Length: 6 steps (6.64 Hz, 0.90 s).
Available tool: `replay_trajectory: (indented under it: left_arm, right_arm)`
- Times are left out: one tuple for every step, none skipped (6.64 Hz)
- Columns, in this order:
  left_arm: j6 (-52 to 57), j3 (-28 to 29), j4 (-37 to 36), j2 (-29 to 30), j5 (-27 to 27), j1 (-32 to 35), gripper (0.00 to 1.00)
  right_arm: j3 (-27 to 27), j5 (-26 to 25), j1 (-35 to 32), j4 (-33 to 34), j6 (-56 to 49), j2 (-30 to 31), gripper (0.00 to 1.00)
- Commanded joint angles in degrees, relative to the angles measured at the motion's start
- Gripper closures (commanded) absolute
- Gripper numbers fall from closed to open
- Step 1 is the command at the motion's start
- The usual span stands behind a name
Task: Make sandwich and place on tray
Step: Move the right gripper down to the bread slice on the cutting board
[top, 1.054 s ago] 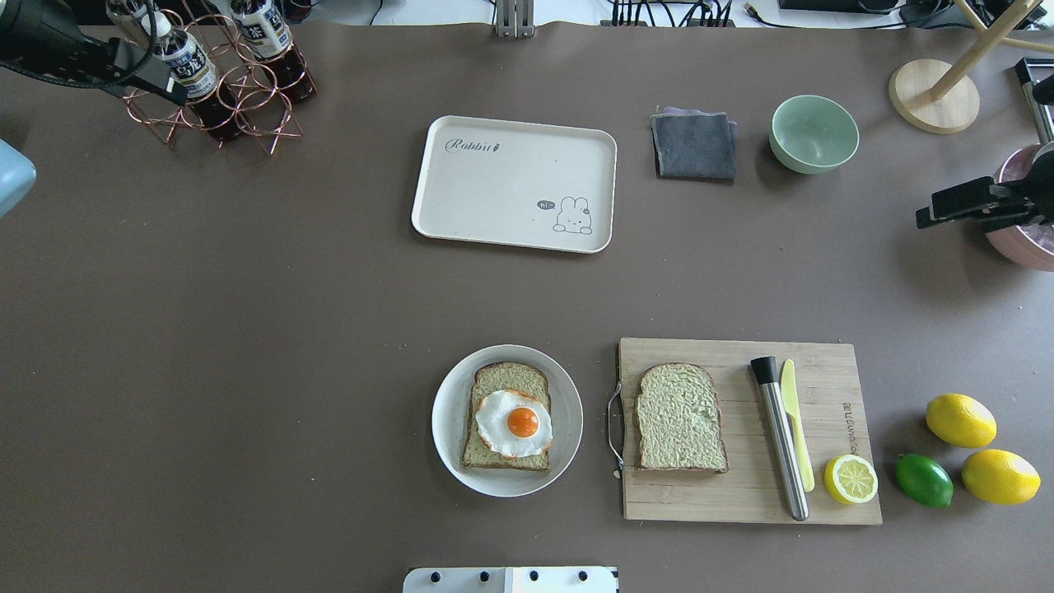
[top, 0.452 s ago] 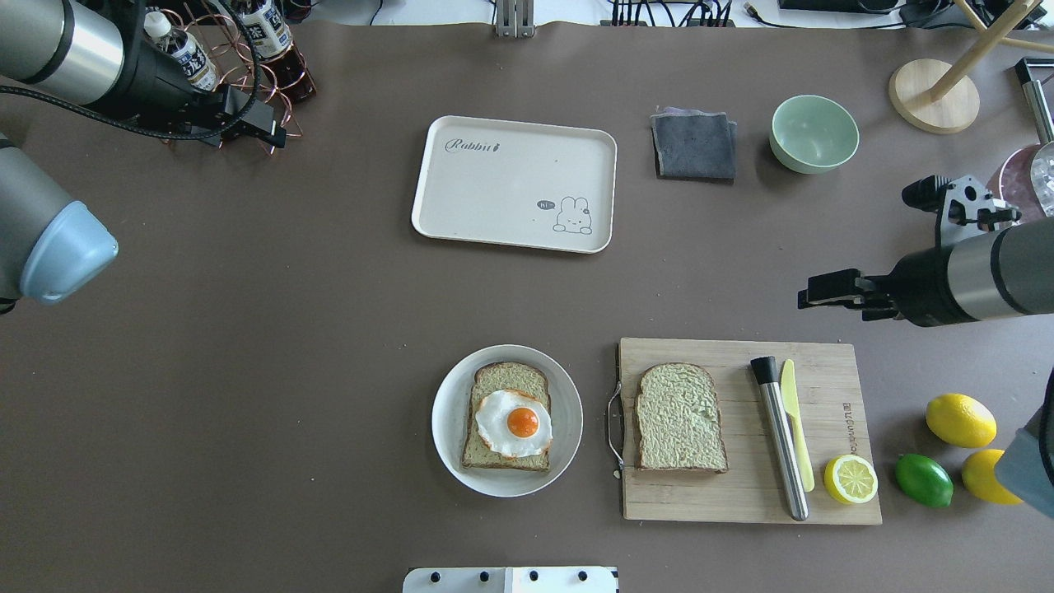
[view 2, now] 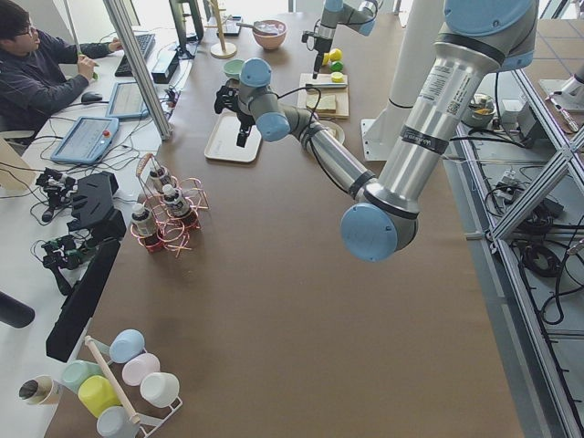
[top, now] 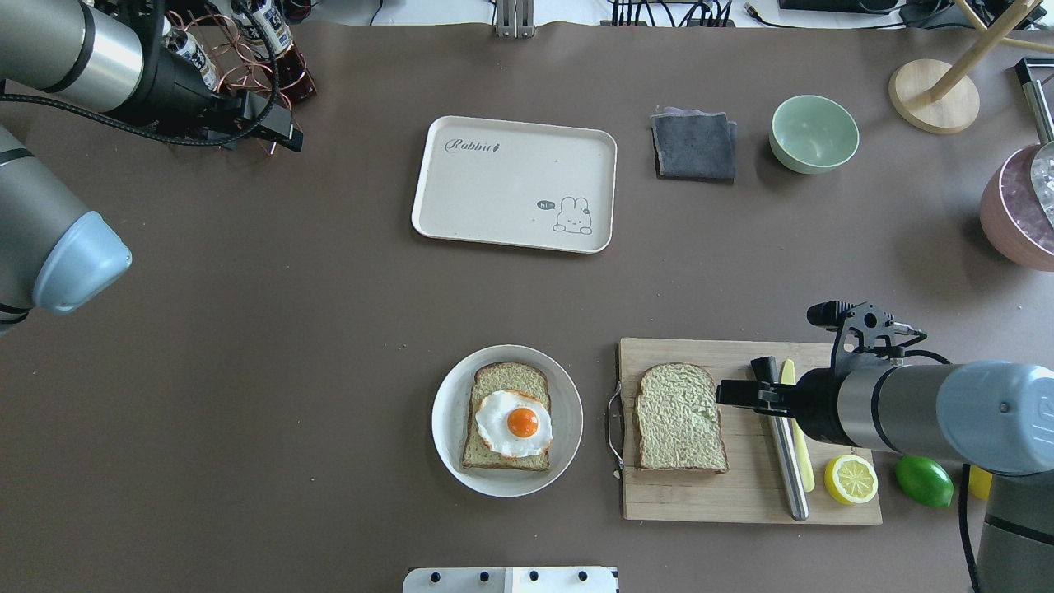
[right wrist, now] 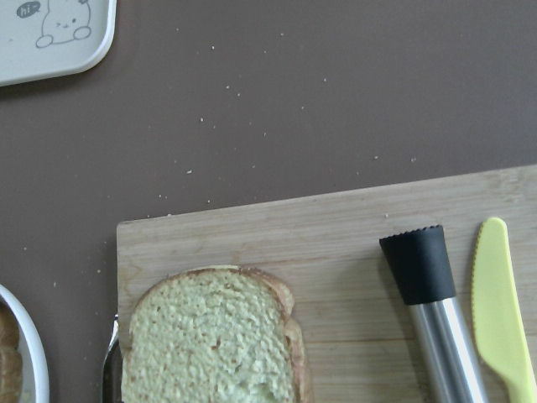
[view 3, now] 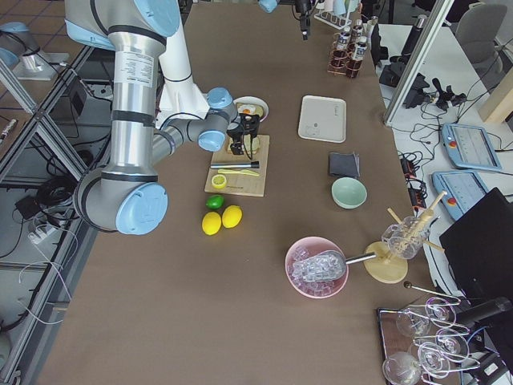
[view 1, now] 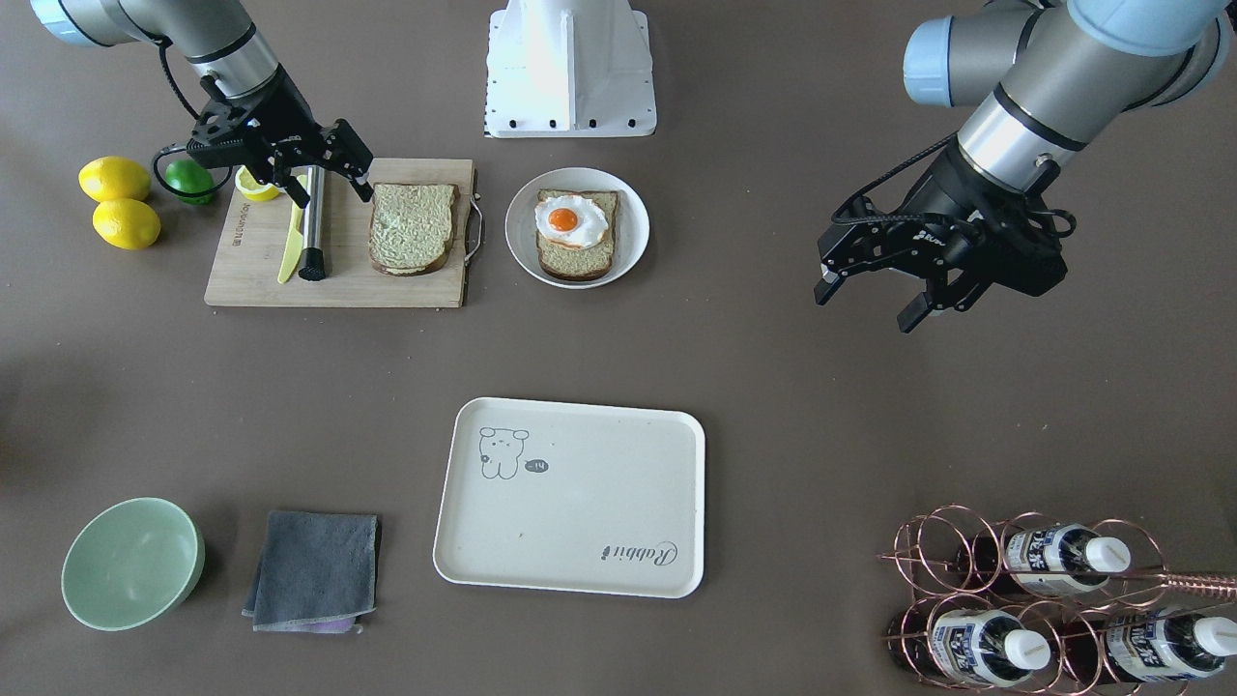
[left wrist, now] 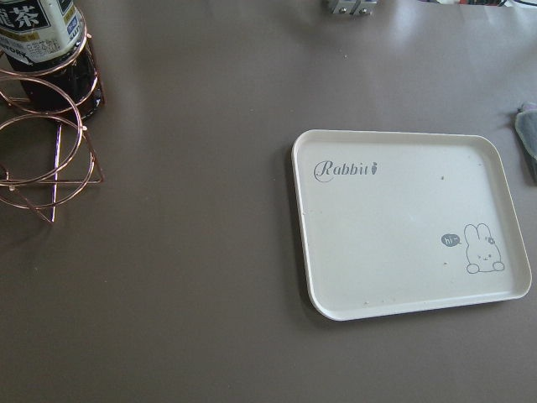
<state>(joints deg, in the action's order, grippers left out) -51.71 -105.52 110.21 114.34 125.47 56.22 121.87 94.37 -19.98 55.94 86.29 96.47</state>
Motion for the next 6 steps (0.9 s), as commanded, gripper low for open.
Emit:
replay_trajectory:
  left_arm:
    - [0.03, -0.04, 0.0, 0.26, -1.01, -0.06, 0.0]
    - [0.03, -0.04, 0.0, 0.53, -1.19, -0.06, 0.0]
    - [-0.06, -0.04, 0.0, 0.44, -1.19, -0.06, 0.0]
    - [0.02, 0.05, 0.0, 0.53, -1.19, -0.5, 0.0]
    - [0.03, -0.04, 0.0, 0.53, -1.19, -0.59, 0.0]
    - [0.03, -0.04, 0.0, 0.62, -1.19, -0.59, 0.0]
  right_arm:
    - [-0.4, -5.06, 5.55, 0.3, 0.72, 0.21, 0.2]
    - [-2.32, -5.25, 5.91, 0.13, 0.72, -0.14, 0.3]
    - [-3.56, -5.34, 5.92, -0.22, 0.81, -0.41, 0.32]
    - [-3.48, -5.86, 6.18, -0.31, 0.81, -0.06, 0.32]
    - [-3.57, -6.3, 6.7, -0.57, 1.86, -0.4, 0.31]
    - [-3.57, -6.57, 7.32, -0.57, 2.74, -0.67, 0.32]
